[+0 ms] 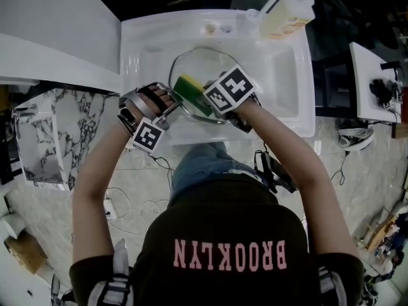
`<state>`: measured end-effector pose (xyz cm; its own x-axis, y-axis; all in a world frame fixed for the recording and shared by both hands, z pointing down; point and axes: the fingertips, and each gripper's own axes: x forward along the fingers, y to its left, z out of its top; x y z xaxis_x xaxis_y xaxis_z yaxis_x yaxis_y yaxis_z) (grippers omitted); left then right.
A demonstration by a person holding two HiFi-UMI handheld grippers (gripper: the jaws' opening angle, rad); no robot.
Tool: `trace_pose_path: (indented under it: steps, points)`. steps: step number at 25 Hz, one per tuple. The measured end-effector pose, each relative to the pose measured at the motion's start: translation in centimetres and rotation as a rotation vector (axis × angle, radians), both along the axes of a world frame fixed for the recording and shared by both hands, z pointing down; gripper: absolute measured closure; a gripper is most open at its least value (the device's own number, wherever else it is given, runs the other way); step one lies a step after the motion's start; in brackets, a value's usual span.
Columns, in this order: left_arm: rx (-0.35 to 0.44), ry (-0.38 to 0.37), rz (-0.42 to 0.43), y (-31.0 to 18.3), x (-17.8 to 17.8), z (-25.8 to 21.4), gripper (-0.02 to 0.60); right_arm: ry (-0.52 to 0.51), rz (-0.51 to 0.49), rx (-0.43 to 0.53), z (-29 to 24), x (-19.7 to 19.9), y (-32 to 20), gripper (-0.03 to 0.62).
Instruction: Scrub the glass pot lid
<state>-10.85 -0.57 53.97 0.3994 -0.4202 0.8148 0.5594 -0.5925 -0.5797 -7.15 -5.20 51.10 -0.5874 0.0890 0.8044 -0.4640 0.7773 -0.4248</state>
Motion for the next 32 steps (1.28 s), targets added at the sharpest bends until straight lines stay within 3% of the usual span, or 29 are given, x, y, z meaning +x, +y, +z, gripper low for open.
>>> trace_pose_path:
  steps: [3,8,11,17,19,24,28,32]
  points:
    - [-0.060,0.016,-0.024,0.7,0.1,0.0,0.537,0.035,-0.008,0.020,0.5,0.6,-0.4,0.488]
    - [0.054,-0.014,0.025,-0.6,-0.2,0.1,0.537,0.070,0.004,0.019,1.5,1.8,-1.1,0.488]
    - [-0.030,0.003,-0.008,0.3,-0.1,0.2,0.537,0.076,0.023,0.003,2.2,2.5,-1.7,0.488]
    - [-0.063,0.020,-0.018,0.7,0.3,0.0,0.537,0.072,0.060,-0.044,2.8,3.4,-2.5,0.488]
    - [-0.012,0.017,0.004,0.1,0.3,-0.1,0.537,0.074,0.067,-0.051,3.0,3.6,-2.6,0.488]
    - [-0.021,0.026,0.004,0.2,0.2,-0.1,0.537,0.102,0.081,-0.062,3.7,4.6,-3.2,0.488]
    - [-0.098,0.032,-0.021,1.1,0.1,0.2,0.537,0.151,0.092,-0.052,4.7,6.3,-4.2,0.488]
    - [-0.116,0.039,-0.026,1.4,0.2,0.2,0.537,0.181,0.137,-0.063,5.5,7.9,-5.2,0.488]
